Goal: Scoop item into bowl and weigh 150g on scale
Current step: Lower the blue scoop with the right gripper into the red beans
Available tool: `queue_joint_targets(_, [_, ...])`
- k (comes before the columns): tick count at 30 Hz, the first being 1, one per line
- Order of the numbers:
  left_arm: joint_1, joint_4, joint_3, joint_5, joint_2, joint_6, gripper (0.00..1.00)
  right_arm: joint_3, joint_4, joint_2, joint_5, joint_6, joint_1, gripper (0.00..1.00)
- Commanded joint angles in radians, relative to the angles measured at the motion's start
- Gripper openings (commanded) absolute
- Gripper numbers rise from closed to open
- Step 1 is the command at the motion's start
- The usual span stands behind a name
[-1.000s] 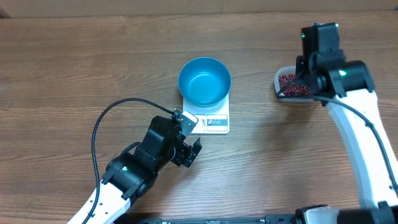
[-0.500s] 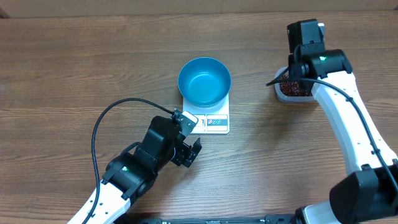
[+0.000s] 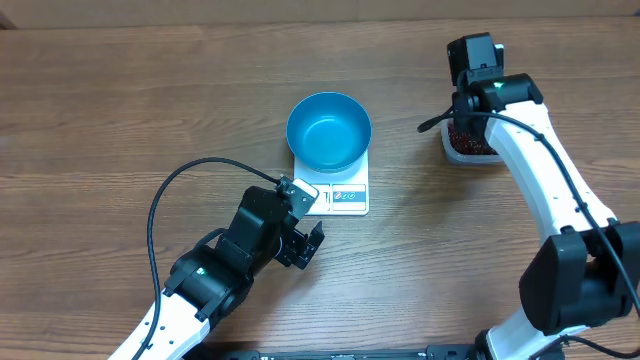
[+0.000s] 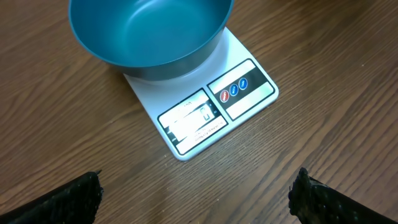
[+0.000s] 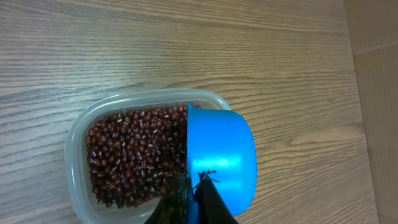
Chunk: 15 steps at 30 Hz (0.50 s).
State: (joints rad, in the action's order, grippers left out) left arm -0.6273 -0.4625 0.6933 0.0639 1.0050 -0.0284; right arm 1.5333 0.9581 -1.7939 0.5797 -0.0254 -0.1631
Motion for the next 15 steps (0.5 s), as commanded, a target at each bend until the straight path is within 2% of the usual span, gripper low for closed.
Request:
queue_joint_targets(1, [0.005,0.002,-0.006,-0.005,-0.012,0.006,1.0,0.032,-0.014,-0.004,0.002,0.001,0.008,0.04])
queue_joint_targets(15, [0.005,0.002,-0.006,-0.005,-0.012,0.006,1.0,0.031,-0.019,-0.036,-0.032,0.021,0.06,0.04])
